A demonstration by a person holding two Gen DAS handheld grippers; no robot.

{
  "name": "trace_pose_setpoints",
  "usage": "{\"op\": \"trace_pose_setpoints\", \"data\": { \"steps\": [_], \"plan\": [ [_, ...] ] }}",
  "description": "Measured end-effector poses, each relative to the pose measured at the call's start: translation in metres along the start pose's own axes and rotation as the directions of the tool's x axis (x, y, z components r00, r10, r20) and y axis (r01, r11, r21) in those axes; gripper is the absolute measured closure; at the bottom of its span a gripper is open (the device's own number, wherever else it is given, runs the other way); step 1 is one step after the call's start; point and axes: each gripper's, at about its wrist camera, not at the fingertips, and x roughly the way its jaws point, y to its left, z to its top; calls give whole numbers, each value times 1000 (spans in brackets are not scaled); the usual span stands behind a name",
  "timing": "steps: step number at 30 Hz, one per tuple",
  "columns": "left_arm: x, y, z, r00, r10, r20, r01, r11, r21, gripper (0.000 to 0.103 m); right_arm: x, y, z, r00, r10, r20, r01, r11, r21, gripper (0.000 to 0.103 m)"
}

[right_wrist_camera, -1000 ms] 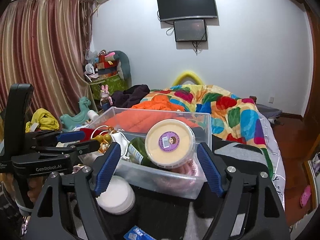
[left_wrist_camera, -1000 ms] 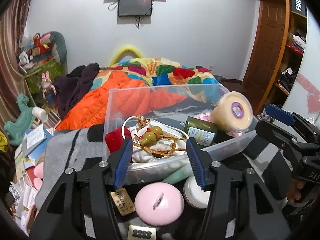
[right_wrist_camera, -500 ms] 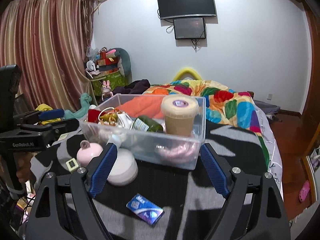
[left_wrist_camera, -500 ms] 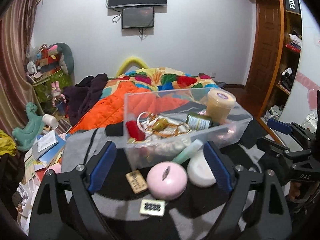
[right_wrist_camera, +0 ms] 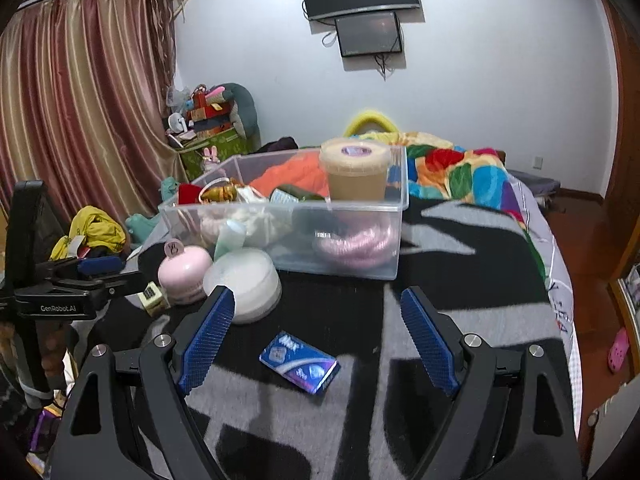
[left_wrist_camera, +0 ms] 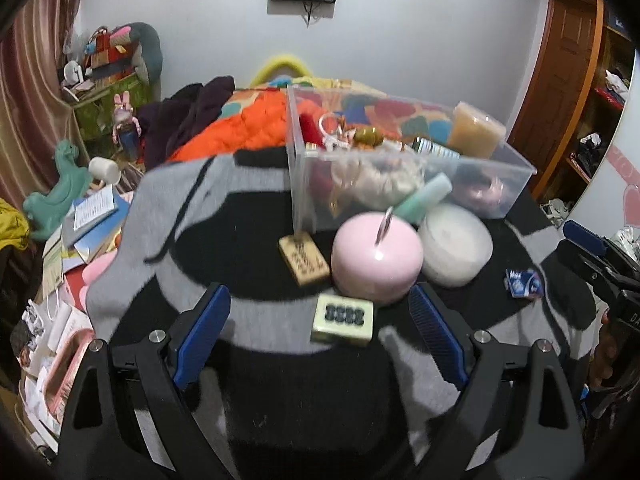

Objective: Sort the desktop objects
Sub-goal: 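Move the left tool to the green dotted tile box while the right tool approaches the blue Max box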

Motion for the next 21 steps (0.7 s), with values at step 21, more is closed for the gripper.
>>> {"op": "trace_pose_setpoints", "data": {
  "steps": [21],
  "plan": [
    [31,-29,-16,999,50,-18,-49,994,94,24,28,4,-38,992,27,-123,-25,1000,19,20]
  ]
}}
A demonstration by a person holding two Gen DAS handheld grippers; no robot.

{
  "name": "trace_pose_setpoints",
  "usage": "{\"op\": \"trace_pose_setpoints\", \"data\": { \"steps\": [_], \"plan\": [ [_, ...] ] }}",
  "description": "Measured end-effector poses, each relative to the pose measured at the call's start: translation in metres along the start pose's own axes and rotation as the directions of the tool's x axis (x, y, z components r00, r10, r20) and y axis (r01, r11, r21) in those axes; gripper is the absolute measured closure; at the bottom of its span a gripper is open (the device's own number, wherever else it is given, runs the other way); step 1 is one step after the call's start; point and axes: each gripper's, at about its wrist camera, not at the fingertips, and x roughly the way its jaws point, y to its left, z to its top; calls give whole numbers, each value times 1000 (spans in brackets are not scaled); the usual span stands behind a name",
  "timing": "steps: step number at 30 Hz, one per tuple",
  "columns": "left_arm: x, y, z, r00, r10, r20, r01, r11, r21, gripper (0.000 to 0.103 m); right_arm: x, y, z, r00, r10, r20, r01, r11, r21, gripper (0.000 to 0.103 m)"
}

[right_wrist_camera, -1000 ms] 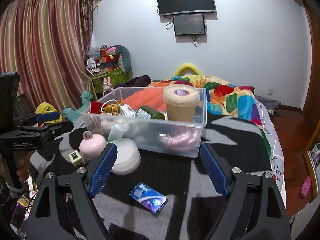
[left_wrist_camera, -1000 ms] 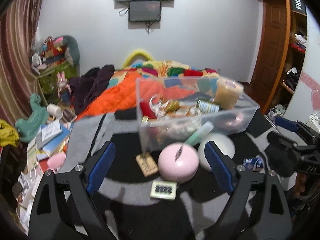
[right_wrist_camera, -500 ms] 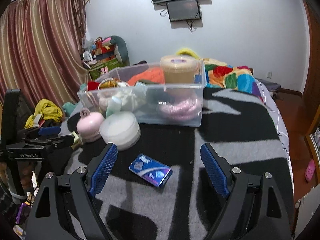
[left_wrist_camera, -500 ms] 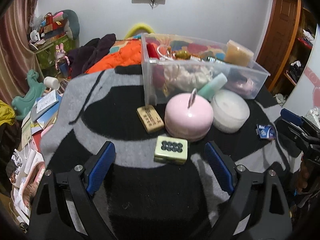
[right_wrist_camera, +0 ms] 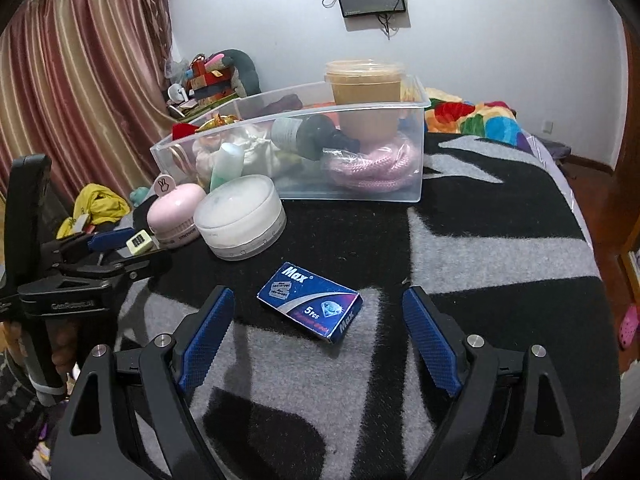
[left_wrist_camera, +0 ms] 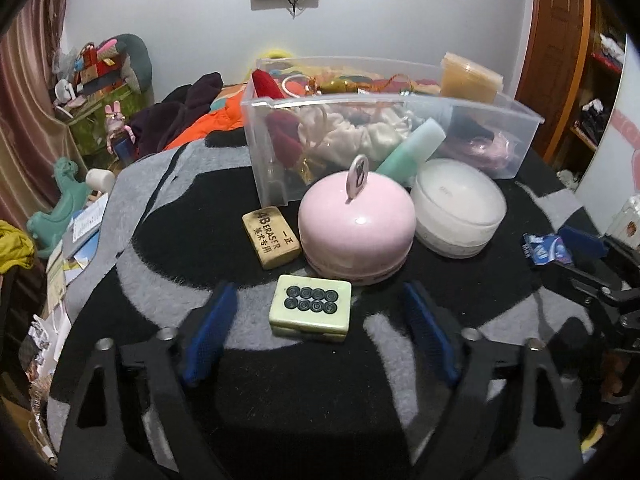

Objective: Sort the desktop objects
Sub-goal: 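Close the left tool on the green tile box while the right tool grasps the blue Max box, then carry both boxes over the clear box and open both tools to drop them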

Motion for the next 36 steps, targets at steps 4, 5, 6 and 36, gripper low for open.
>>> {"op": "trace_pose_setpoints", "data": {
  "steps": [4,5,6,36],
  "plan": [
    [-2,-1,-1,1000,-10,24,10,1000,-1,32,1,7,-2,999,-49,11,50,998,-49,30],
    [-3,0,-2,1000,-8,28,8,1000,-2,40,2,10,-2,998,-65,13,66,996,-64,35],
    [-4,0,-2,999,-5,36,5,1000,-9,49,2,11,-2,997,-80,18,81,993,-81,38],
    [-57,10,4,977,-17,210,34,996,-80,70,-23,19,19,995,18,103,-11,997,-77,54]
  ]
}}
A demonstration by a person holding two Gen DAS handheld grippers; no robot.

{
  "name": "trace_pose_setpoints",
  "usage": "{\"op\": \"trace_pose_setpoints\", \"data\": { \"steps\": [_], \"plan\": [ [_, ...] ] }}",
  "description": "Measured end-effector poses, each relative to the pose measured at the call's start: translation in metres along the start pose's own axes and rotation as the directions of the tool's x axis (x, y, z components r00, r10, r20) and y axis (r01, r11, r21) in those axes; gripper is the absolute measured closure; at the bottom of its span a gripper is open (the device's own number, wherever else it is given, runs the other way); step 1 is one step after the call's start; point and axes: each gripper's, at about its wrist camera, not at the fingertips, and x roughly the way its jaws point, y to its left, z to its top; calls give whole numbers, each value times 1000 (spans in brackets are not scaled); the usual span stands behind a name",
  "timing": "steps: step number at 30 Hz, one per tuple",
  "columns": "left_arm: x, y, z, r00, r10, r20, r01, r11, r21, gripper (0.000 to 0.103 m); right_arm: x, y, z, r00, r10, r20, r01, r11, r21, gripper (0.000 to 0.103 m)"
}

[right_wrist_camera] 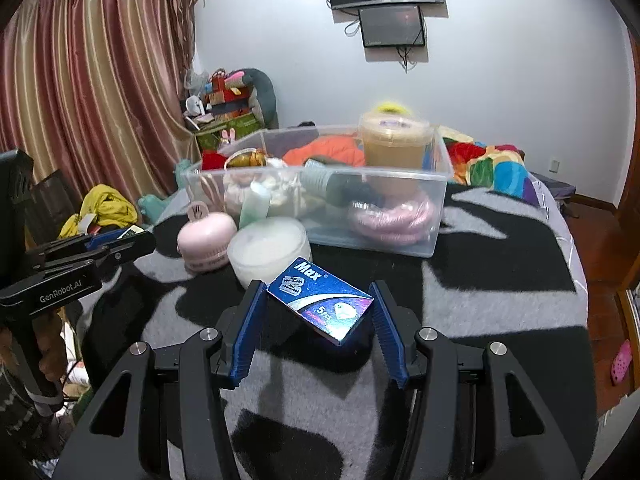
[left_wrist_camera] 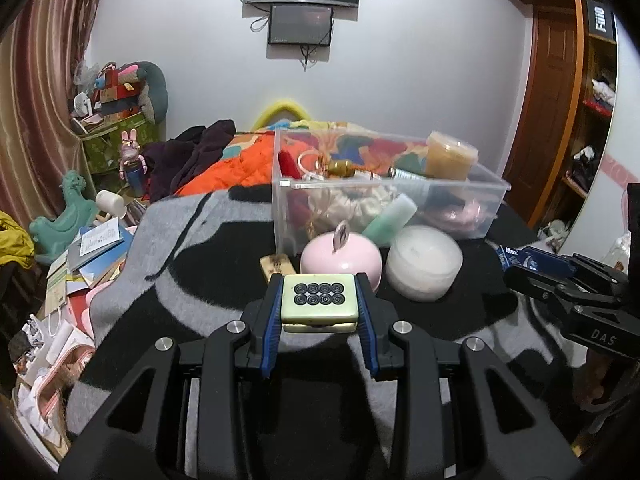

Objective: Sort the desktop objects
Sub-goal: 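Carry both boxes over the clear box and open both tools to drop them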

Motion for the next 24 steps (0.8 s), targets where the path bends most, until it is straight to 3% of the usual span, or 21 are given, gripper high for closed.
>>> {"op": "trace_pose_setpoints", "data": {
  "steps": [13,24],
  "plan": [
    [-5,-7,37,995,-48,87,47,999,4,70,-8,-3,40,995,12,96,-9,999,-35,54],
    [10,-18,73,987,-82,136,79,997,27,70,14,1,70,991,68,115,-64,997,-37,54]
  ]
}}
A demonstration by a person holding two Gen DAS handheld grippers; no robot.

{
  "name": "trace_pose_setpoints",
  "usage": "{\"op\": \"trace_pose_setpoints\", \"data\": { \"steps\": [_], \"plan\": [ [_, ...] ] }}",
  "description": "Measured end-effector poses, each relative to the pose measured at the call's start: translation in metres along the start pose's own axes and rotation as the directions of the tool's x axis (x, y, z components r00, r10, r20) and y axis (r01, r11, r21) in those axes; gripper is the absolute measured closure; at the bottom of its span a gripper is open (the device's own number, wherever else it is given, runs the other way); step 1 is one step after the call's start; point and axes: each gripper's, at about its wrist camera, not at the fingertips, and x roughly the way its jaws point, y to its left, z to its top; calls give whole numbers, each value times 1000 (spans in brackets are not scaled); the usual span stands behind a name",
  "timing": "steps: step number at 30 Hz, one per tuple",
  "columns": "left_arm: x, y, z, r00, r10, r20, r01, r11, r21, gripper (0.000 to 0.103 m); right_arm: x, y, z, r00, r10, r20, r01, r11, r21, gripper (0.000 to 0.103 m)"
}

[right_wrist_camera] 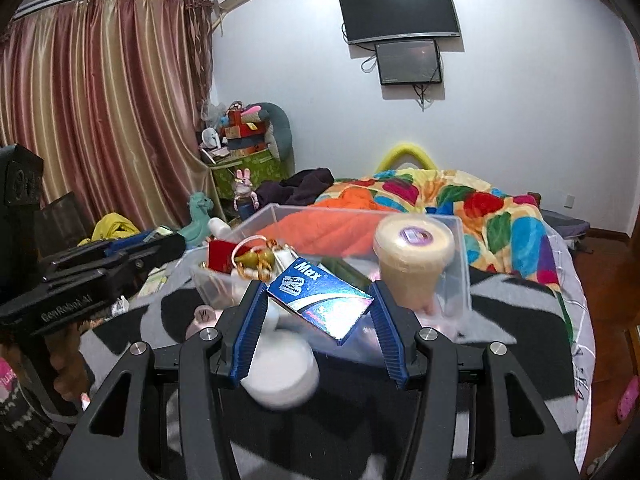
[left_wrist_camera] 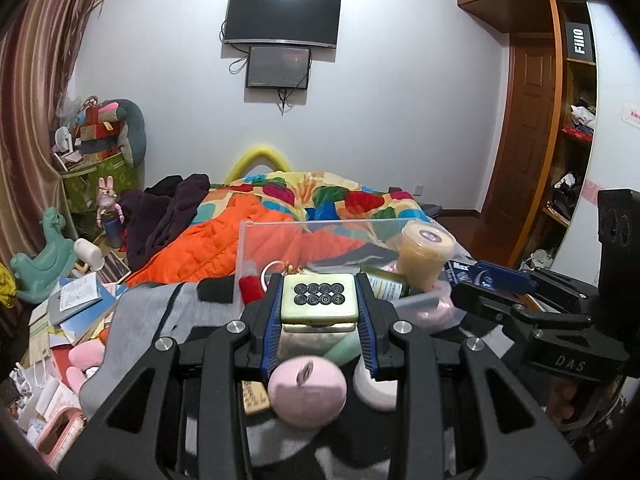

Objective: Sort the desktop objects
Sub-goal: 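Carry both boxes over the clear box and open both tools to drop them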

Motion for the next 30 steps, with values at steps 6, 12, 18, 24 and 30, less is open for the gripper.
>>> {"op": "trace_pose_setpoints", "data": {
  "steps": [6,12,18,24,30],
  "plan": [
    [32,10,3,999,-23,-45,21,999,-48,70,18,4,9,1000,0,1,0,1000,-19,54],
    [52,22,0,997,-24,-72,17,995,-101,70,42,3,6,999,-6,-40,5,1000,-14,54],
    [66,22,-4,995,-33,-94,23,994,-107,70,56,0,3,998,-2,-68,2,1000,4,54],
    [73,22,-7,994,-32,-104,21,994,-107,70,62,1,0,997,-19,-76,18,1000,-14,54],
    [77,14,-9,995,12,-96,-18,998,-62,70,67,0,-1,996,-32,-79,31,999,-19,54]
  ]
}}
